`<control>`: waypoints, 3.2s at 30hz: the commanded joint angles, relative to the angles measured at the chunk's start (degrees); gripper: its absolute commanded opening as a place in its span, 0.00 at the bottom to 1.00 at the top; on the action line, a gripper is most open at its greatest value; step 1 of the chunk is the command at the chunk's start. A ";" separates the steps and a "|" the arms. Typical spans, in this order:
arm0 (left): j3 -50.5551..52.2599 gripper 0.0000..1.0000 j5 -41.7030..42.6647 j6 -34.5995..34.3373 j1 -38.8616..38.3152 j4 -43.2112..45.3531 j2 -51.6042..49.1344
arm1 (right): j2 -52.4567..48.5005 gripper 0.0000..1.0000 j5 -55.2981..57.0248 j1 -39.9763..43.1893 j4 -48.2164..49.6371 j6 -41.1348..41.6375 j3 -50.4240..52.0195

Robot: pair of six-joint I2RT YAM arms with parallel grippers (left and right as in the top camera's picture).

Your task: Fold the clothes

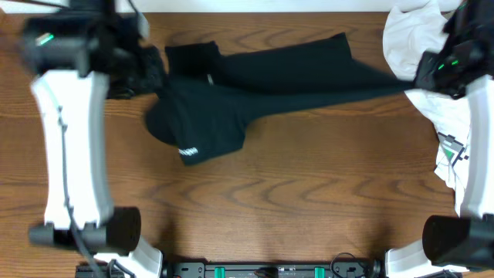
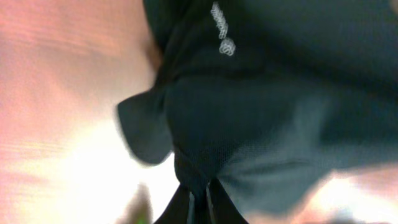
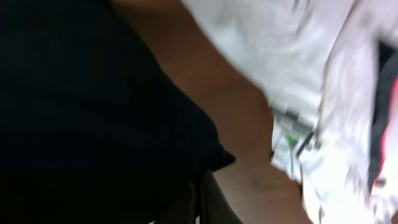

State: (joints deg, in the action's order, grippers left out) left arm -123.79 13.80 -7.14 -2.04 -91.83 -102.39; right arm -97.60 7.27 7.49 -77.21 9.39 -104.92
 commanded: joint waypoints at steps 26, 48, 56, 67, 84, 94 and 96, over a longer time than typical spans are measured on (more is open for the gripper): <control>26.14 0.06 9.77 4.98 -0.55 9.55 23.17 | 18.34 0.01 6.29 0.85 2.97 -0.02 12.72; 26.16 0.06 3.06 -1.51 -0.50 27.69 34.01 | 21.38 0.01 1.11 2.82 14.93 -0.74 9.31; 26.14 0.06 3.69 -2.54 -0.50 49.66 8.66 | -2.16 0.01 -0.68 1.16 31.80 -1.36 9.29; 0.52 0.06 3.65 -4.76 0.66 61.68 0.20 | -7.65 0.01 2.49 0.22 33.16 3.43 -11.72; 4.44 0.06 3.69 -0.81 1.62 15.47 -8.07 | -8.63 0.01 5.14 1.77 5.62 1.27 -4.39; 29.24 0.06 11.32 1.57 1.09 12.87 -13.22 | -8.63 0.01 5.01 2.12 8.55 1.25 17.44; 32.00 0.06 11.30 2.21 1.07 11.28 -13.22 | -8.63 0.01 5.25 2.21 8.57 1.25 19.23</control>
State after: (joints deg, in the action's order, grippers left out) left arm -94.00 23.00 -6.83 -0.95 -79.44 -117.54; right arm -106.50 10.66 9.02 -68.90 11.09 -87.31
